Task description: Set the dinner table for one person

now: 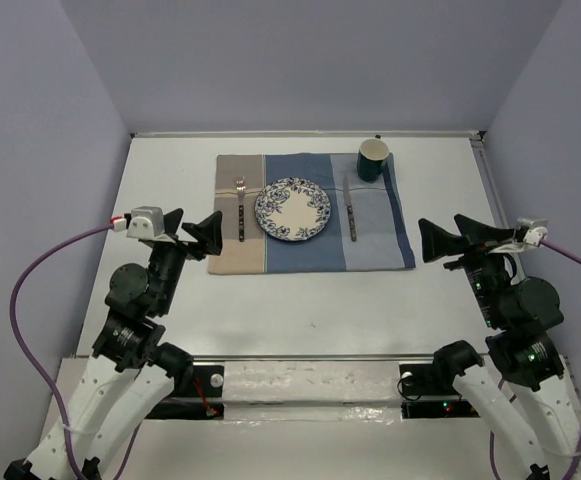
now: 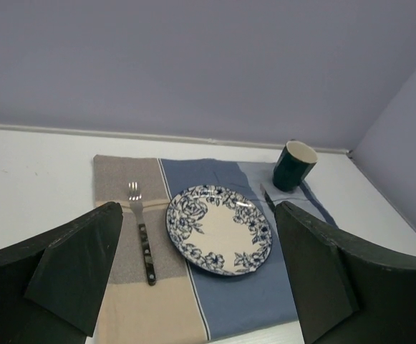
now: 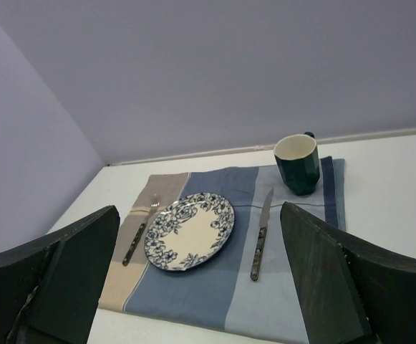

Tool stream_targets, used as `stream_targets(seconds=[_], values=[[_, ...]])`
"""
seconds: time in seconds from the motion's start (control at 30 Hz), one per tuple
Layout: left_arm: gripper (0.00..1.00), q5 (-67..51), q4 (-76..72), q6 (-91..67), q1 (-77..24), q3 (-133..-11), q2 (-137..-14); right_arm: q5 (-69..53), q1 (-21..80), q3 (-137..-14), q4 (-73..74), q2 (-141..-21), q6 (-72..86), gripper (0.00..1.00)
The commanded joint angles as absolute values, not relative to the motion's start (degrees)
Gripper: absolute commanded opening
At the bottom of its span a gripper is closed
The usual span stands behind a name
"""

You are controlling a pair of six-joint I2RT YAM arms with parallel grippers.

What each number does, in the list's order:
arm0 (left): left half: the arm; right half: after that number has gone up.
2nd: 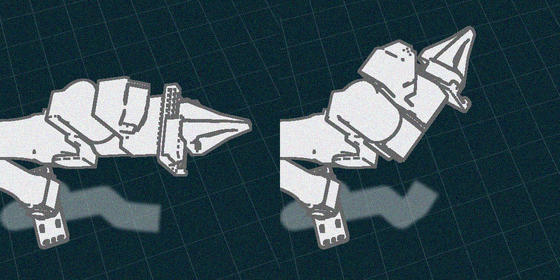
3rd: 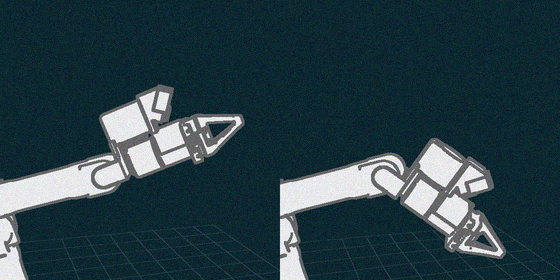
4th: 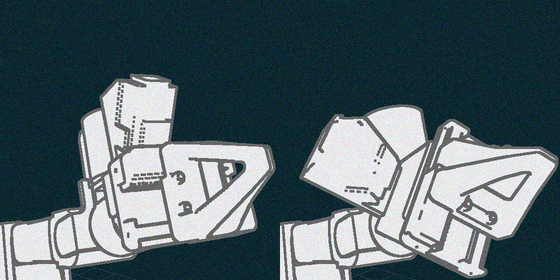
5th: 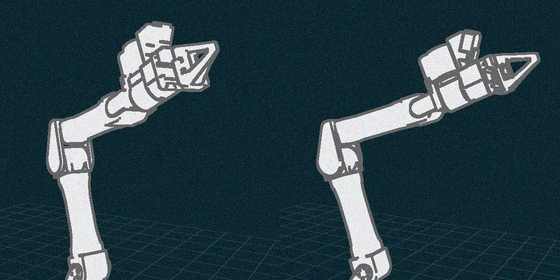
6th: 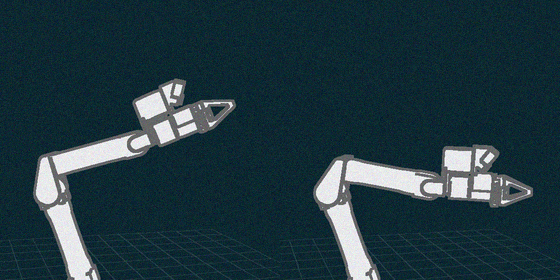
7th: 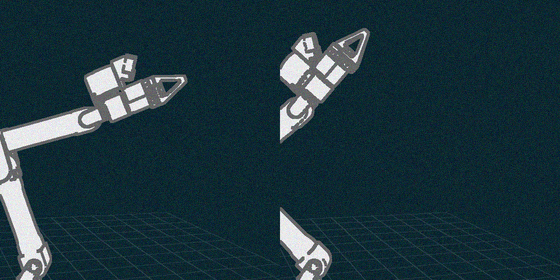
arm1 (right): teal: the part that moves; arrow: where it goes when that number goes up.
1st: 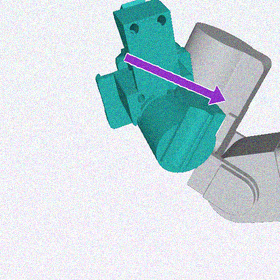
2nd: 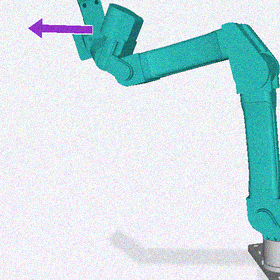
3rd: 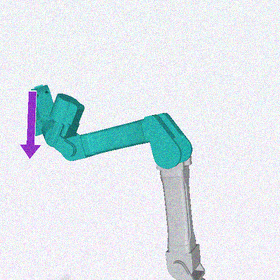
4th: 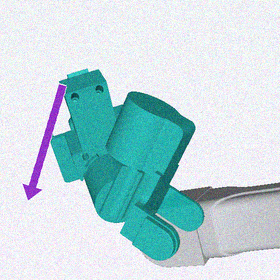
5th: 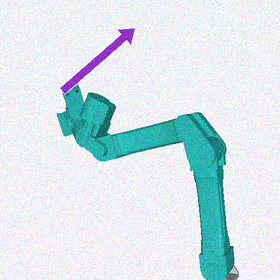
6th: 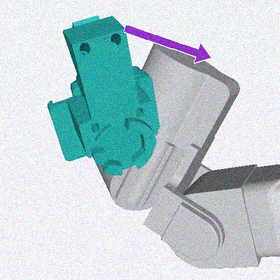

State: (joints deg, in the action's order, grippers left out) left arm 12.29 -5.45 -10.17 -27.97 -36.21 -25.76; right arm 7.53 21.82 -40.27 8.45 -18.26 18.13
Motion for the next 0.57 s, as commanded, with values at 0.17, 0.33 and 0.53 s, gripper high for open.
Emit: stream_targets(seconds=[0.17,0.33,0.53], values=[[0.99,9.76,-12.22,-9.4,-26.9,-36.03,-24.35,10.02,22.24,-40.69,6.59,-15.73,16.08,1.0],[0.99,9.32,-12.57,-9.4,-26.9,-36.3,-24.0,10.02,22.24,-41.48,6.59,-16.79,16.0,1.0],[0.99,8.35,-12.66,-9.49,-26.89,-36.83,-24.96,10.11,22.24,-42.89,6.59,-18.02,14.77,1.0]])
